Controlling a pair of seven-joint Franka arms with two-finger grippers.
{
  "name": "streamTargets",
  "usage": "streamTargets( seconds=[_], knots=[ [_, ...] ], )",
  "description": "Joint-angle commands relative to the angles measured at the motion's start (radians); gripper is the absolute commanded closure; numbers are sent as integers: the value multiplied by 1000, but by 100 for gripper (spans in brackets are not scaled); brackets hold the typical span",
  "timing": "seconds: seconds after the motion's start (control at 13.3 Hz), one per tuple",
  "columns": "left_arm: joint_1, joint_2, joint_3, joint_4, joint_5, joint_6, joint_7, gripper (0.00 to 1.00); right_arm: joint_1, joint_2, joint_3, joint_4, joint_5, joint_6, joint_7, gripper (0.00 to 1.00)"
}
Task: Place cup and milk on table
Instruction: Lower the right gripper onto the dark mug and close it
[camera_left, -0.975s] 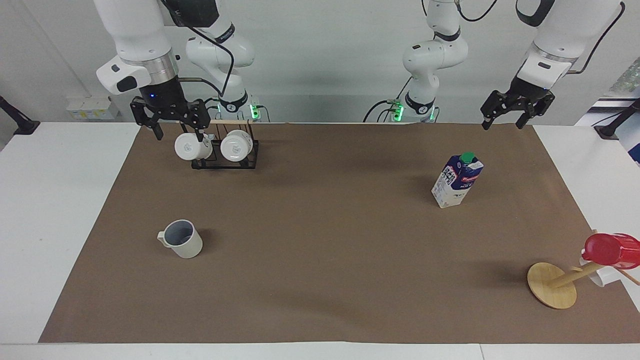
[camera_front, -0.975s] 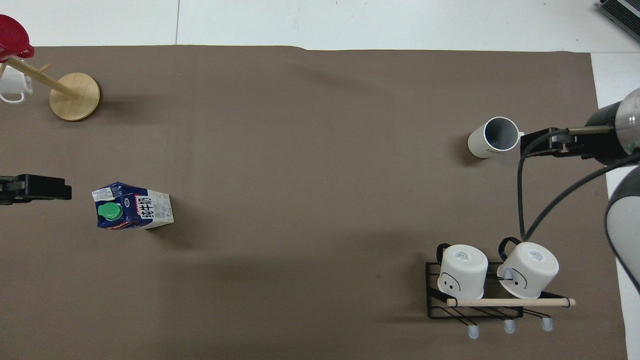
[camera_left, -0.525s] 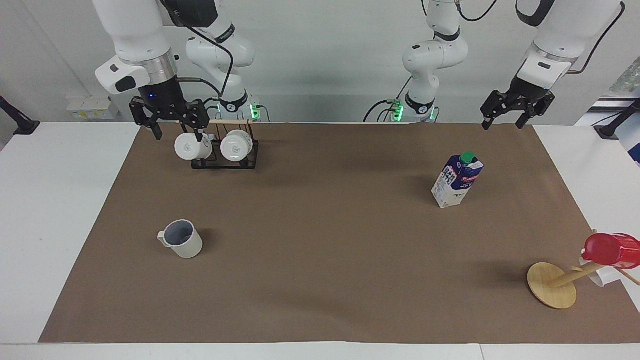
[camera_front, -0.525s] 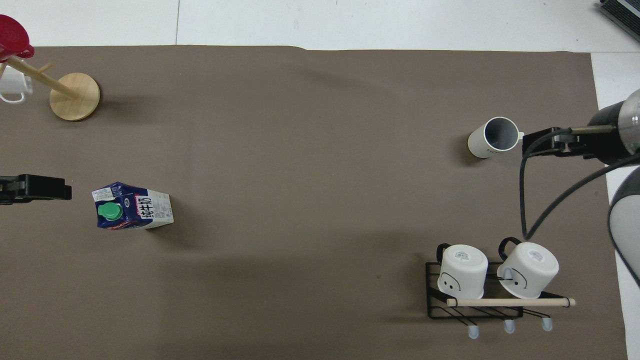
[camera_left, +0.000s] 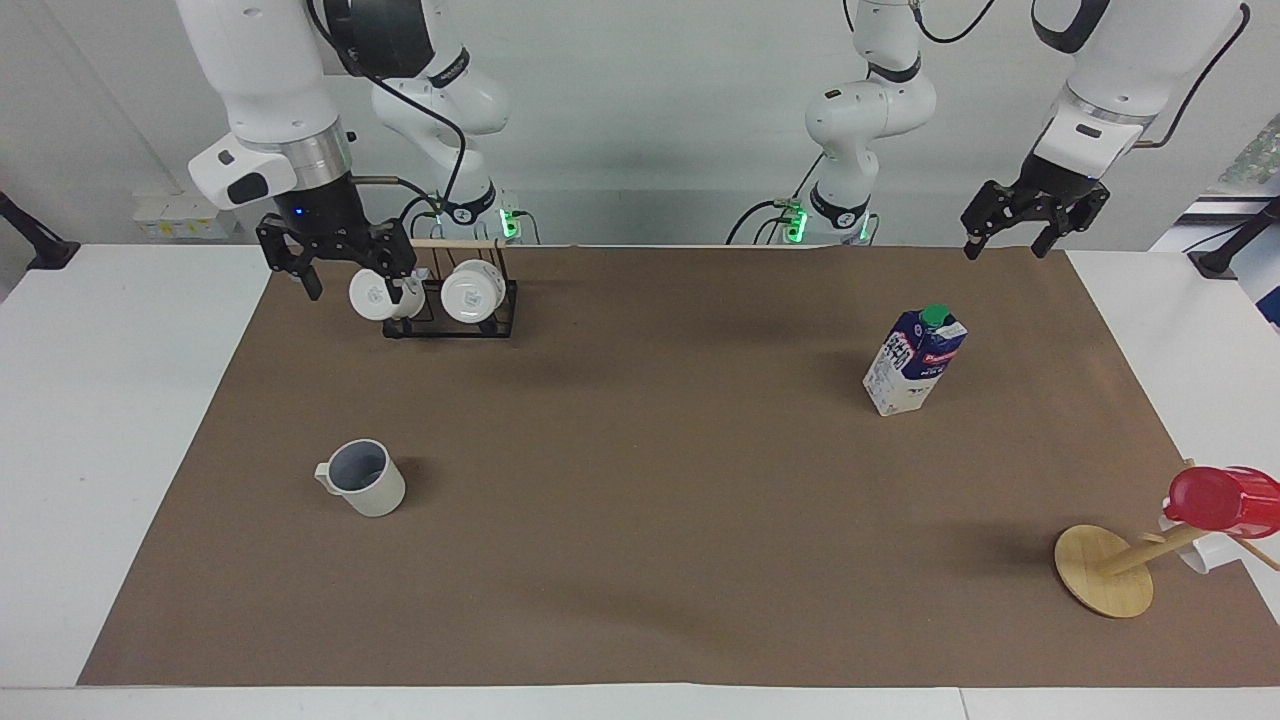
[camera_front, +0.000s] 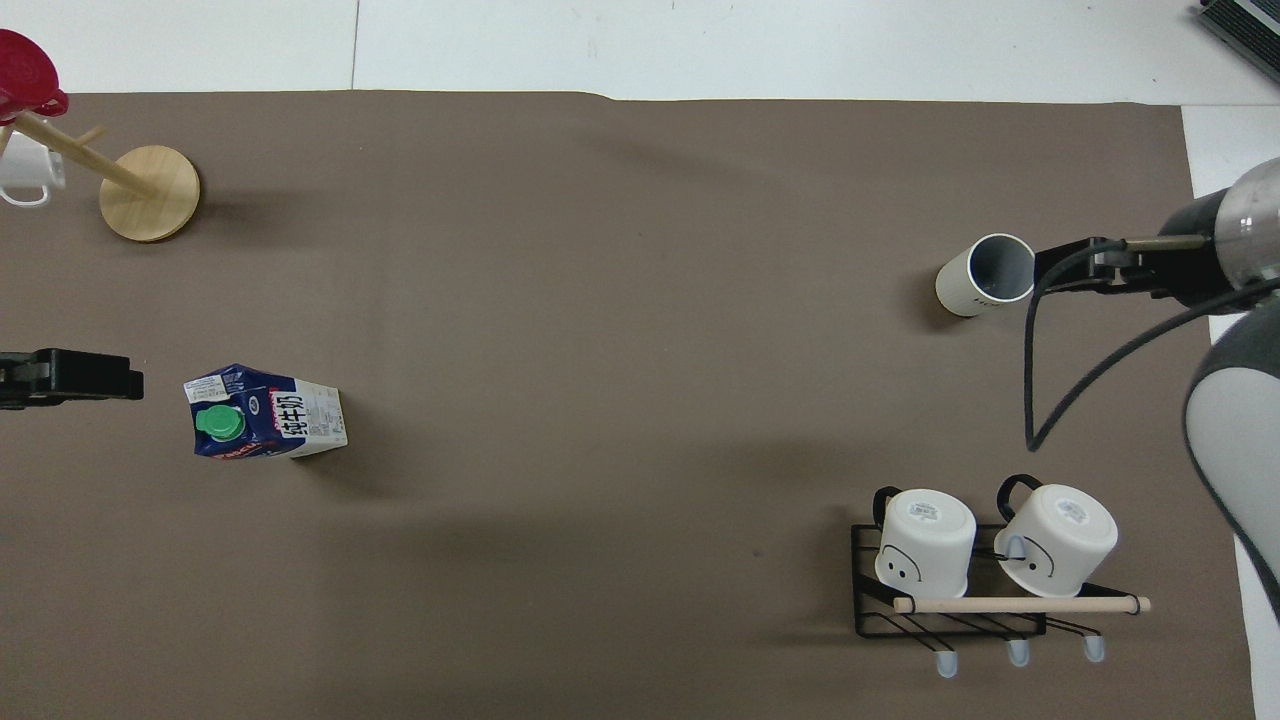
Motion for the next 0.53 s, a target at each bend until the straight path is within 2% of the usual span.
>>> streamTargets(
  seconds=[0.0,0.22,0.45],
  knots=[
    [1,1,-3,16,21,-19,-12,0,-7,27,-2,-48,14,88,-33,0],
    [1,3,-3,16,21,-19,-12,0,-3,87,-2,-82,12,153,-30,0],
    [1,3,-3,16,21,-19,-12,0,-4,129,-2,-166,12,306,-29,0]
  ],
)
